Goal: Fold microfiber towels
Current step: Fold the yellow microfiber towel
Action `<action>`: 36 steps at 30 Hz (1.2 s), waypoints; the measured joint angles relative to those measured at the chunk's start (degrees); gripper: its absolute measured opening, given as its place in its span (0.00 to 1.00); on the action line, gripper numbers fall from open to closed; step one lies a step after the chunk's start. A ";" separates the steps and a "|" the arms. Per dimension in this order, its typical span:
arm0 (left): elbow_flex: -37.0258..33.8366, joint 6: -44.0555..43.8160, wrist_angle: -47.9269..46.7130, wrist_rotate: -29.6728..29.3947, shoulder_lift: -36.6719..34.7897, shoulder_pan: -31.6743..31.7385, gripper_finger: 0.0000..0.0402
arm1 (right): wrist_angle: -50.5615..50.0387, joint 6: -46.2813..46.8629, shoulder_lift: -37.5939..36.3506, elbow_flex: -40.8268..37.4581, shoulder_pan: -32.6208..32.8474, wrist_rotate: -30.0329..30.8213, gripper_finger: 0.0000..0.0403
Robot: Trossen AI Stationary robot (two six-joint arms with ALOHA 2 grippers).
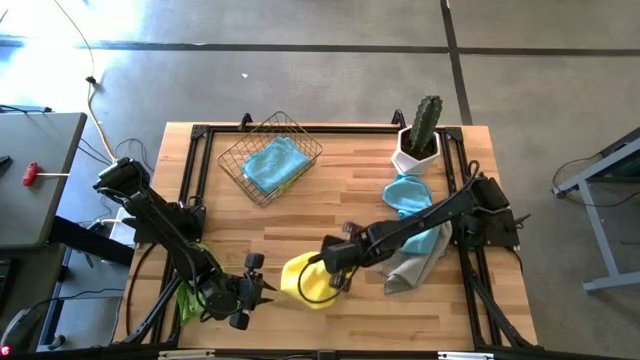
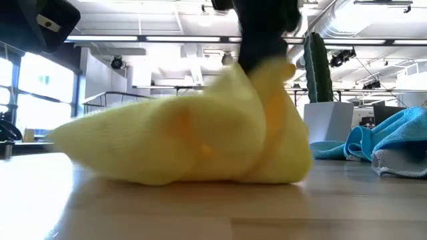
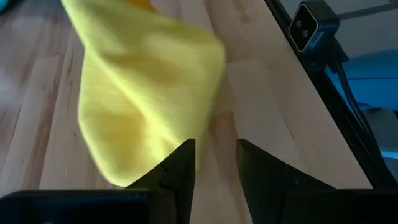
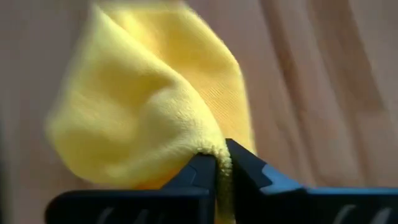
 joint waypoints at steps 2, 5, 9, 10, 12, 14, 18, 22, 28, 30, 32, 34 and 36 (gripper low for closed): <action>0.00 0.00 -0.02 0.01 0.00 0.00 0.27 | -3.77 0.16 0.71 -0.08 -0.96 0.66 0.12; 0.00 0.00 -0.05 -0.04 0.00 0.00 0.27 | -7.57 -0.78 1.42 -0.08 -1.65 2.04 0.24; 0.00 0.02 -0.07 -0.26 0.00 0.00 0.27 | -10.56 -1.54 1.27 -0.10 -1.75 4.49 0.38; 0.00 0.25 -0.07 -0.28 0.00 0.02 0.27 | -11.63 -1.29 0.95 -0.11 -1.73 4.37 0.40; 0.00 1.32 0.10 -0.50 0.00 0.18 0.27 | -12.77 -1.64 0.09 -0.12 -1.33 3.39 0.43; 0.00 2.25 0.16 -0.50 0.00 0.51 0.27 | -12.32 -5.12 -0.08 -0.12 0.13 3.39 0.43; 0.00 3.06 0.40 -0.42 0.00 1.52 0.27 | -9.87 -15.09 1.26 -0.23 4.76 7.73 0.40; 0.00 3.15 0.40 -0.32 0.00 1.95 0.27 | -7.99 -24.09 3.56 -0.28 8.62 14.08 0.34; 0.00 2.97 0.44 -0.20 0.02 1.92 0.27 | -3.72 -28.07 8.88 -0.30 10.77 20.54 0.32; 0.00 2.48 0.44 -0.10 0.02 1.92 0.27 | -2.93 -27.54 10.24 -0.30 10.51 21.08 0.33; 0.00 2.10 0.31 0.22 0.02 1.92 0.27 | -2.12 -26.82 10.93 -0.30 10.43 21.15 0.34; 0.00 2.10 0.35 0.24 0.02 1.90 0.27 | -0.85 -26.26 10.97 -0.30 10.40 21.15 0.36; 0.00 2.10 0.33 0.24 0.02 1.90 0.27 | 0.60 -26.20 10.97 -0.30 10.44 21.06 0.37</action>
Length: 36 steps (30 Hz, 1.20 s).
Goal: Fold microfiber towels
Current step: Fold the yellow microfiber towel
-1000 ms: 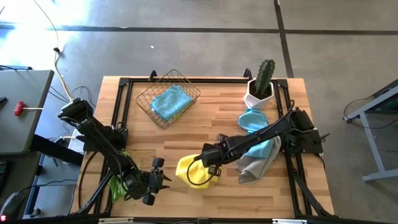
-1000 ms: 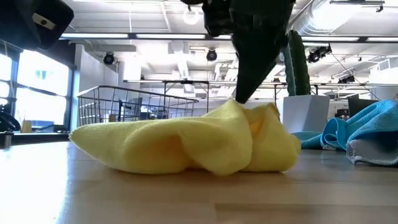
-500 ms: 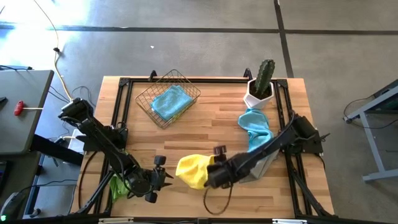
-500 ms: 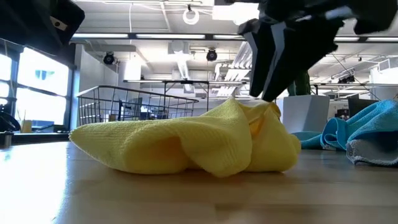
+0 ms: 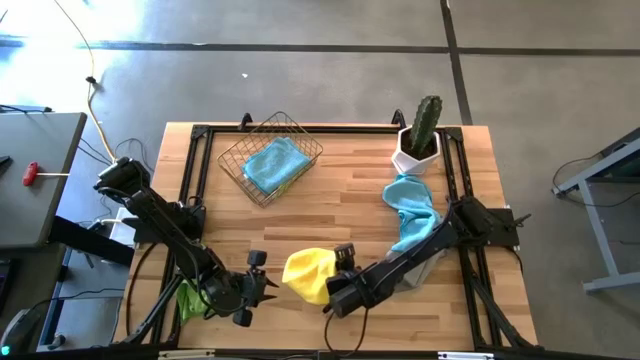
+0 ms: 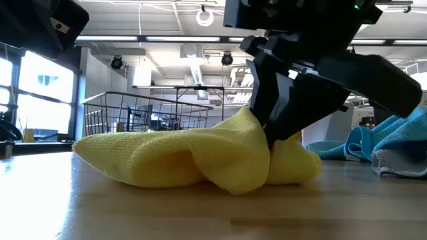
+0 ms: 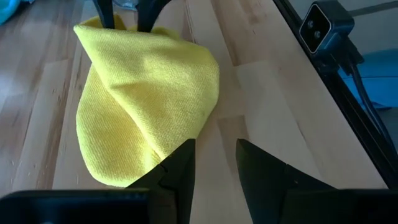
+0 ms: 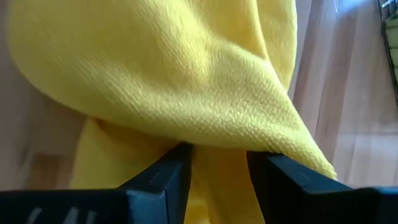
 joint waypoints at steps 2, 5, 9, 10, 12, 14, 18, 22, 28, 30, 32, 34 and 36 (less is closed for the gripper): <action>0.00 0.00 0.01 0.00 0.00 0.01 0.27 | 1.35 -0.12 0.00 0.00 -0.04 -0.07 0.38; 0.00 0.00 0.00 -0.11 0.00 0.02 0.27 | 2.07 0.96 0.00 0.00 -0.70 -1.82 0.37; 0.00 -0.06 0.03 -0.09 0.00 0.02 0.27 | 2.13 4.64 0.00 0.00 -2.06 -2.86 0.33; 0.00 -0.09 0.02 -0.09 0.00 0.02 0.27 | 2.09 4.84 0.00 0.00 -2.37 -3.04 0.30; 0.01 -0.20 0.04 -0.09 0.00 0.02 0.27 | 2.01 5.02 0.00 0.00 -2.89 -4.30 0.24; 0.00 -0.58 0.04 -0.09 0.00 0.02 0.27 | 1.41 5.80 0.00 0.00 -3.40 -4.91 0.15; 0.00 -1.53 0.04 -0.10 0.00 0.02 0.27 | -0.82 6.08 0.01 0.56 -3.85 -6.96 0.02; 0.00 -1.51 0.06 -0.07 0.00 -0.07 0.27 | -5.11 9.65 -0.20 4.10 -3.80 -9.93 0.02; 0.00 -0.70 0.69 -0.31 0.00 0.00 0.27 | -14.88 15.30 -0.59 14.32 -3.62 -17.76 0.01; 0.00 0.23 1.79 -0.34 0.00 0.00 0.27 | -16.86 16.70 -0.59 17.80 -3.39 -20.22 0.00; 0.02 0.96 2.50 -0.39 0.00 0.00 0.27 | -17.77 17.95 -0.59 21.44 -3.27 -22.67 0.00; 0.02 1.97 3.26 -0.30 0.00 0.00 0.27 | -20.16 19.44 -0.59 25.48 -2.98 -24.77 0.00; 0.02 2.97 3.67 -0.20 0.00 0.00 0.27 | -21.69 20.68 -0.59 29.94 -2.76 -26.58 0.00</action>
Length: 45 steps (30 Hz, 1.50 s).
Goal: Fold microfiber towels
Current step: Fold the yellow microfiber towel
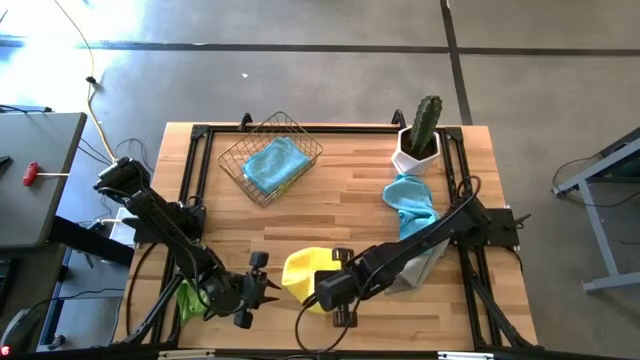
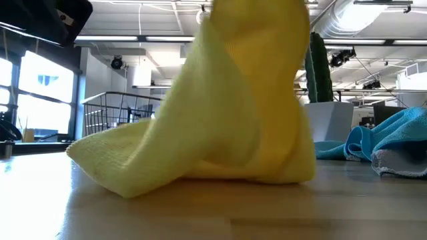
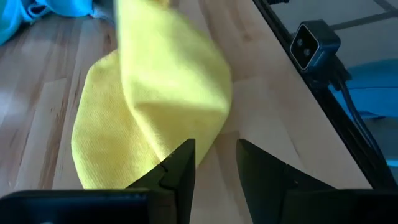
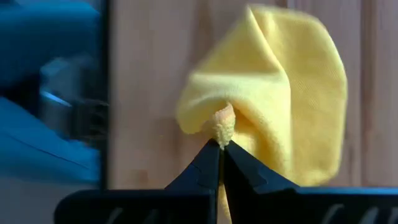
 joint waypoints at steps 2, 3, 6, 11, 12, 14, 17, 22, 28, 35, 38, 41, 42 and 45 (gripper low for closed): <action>0.00 1.41 1.40 0.02 0.00 0.02 0.27 | -2.38 0.57 0.00 4.52 0.13 -0.17 0.00; 0.00 2.30 2.55 -0.17 0.00 0.02 0.27 | -3.64 0.87 0.00 6.81 0.19 0.38 0.00; 0.00 7.04 8.08 -1.52 0.02 0.02 0.27 | -6.86 1.94 0.00 13.37 0.34 4.93 0.00; 0.00 19.31 20.58 -1.97 0.02 0.03 0.27 | -9.26 5.06 -2.02 18.64 0.34 14.29 0.00; 0.00 22.09 23.23 -2.00 0.02 0.02 0.27 | -8.53 5.80 -3.07 17.62 0.35 15.32 0.00; 0.00 27.40 28.49 -3.79 0.02 0.00 0.27 | -7.99 6.81 -4.63 17.09 0.36 15.89 0.00; 0.02 34.74 36.63 -10.82 0.02 -0.02 0.27 | -6.92 6.75 -5.14 17.11 0.57 16.83 0.00; 0.07 42.97 46.70 -21.83 -0.04 1.50 0.27 | -4.23 8.06 -5.18 17.05 0.88 20.13 0.00; 0.07 42.47 47.08 -22.91 -0.02 5.90 0.27 | -3.29 8.35 -5.18 17.05 0.45 23.42 0.00; 1.37 46.56 52.16 -22.88 -0.02 8.65 0.27 | -3.99 8.76 -5.18 17.05 -0.74 25.71 0.00; 3.14 48.56 52.17 -22.26 -0.02 9.15 0.27 | -4.40 8.58 -5.18 17.03 -1.54 26.83 0.00; 3.58 48.33 51.65 -21.60 -0.02 10.12 0.27 | -3.80 5.91 -5.18 17.03 -2.02 27.23 0.00; 3.58 47.59 51.06 -22.10 -0.02 10.52 0.27 | -3.47 5.26 -5.18 17.03 -2.12 27.21 0.00; 3.59 43.27 46.20 -25.56 -0.02 11.56 0.27 | -3.06 3.49 -5.18 17.03 -2.13 27.25 0.00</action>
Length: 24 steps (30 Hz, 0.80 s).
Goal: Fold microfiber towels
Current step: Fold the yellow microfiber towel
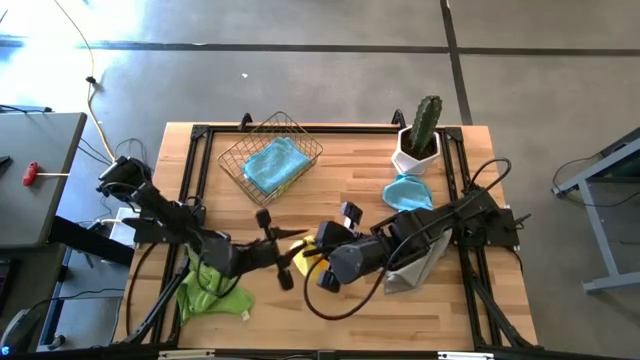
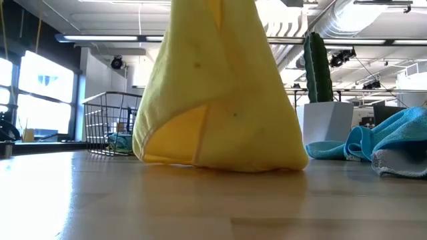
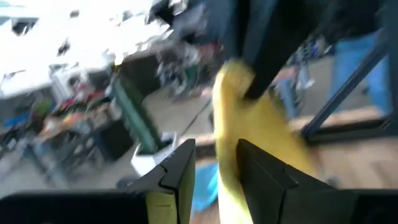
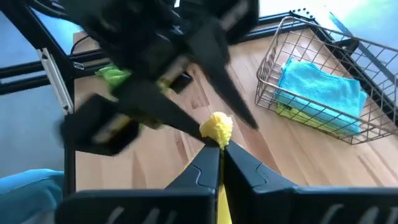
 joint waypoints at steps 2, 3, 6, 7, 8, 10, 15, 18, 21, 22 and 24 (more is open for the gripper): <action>0.00 -4.75 -5.32 -2.19 0.00 0.32 0.27 | -0.05 -0.69 0.00 0.00 0.00 0.27 0.00; 0.01 -7.70 -8.12 -3.12 0.00 0.31 0.27 | -0.20 -0.78 0.00 0.00 0.00 0.54 0.00; 0.00 -16.87 -18.21 -5.74 0.02 -0.66 0.27 | -0.53 -2.39 0.01 -0.02 0.00 2.18 0.00; 0.00 -20.15 -21.62 -6.65 0.02 -1.13 0.27 | -0.70 -3.09 0.01 -0.02 0.00 2.82 0.00; 0.01 -23.35 -24.99 -7.55 0.02 -1.69 0.27 | -0.84 -3.46 0.01 -0.02 0.00 3.13 0.00; 0.01 -29.59 -32.16 -9.17 0.02 -2.87 0.27 | -1.17 -3.81 0.02 -0.02 0.00 3.65 0.00; -0.01 -42.81 -48.81 -14.90 0.02 -6.40 0.27 | -3.26 -3.81 0.02 -0.03 0.00 4.40 0.00; -0.01 -49.69 -56.38 -17.26 0.02 -7.96 0.27 | -3.41 -3.81 0.02 -0.04 0.00 4.44 0.00; -0.01 -55.93 -61.05 -17.89 0.02 -8.93 0.27 | -3.40 -3.77 0.02 -0.04 0.00 4.46 0.00; -0.01 -57.41 -61.44 -17.78 0.02 -9.21 0.27 | -3.40 -3.55 0.02 -0.04 0.00 4.55 0.00; -0.01 -58.76 -60.31 -17.33 0.02 -9.84 0.27 | -3.42 -3.39 0.02 -0.04 0.00 5.30 0.00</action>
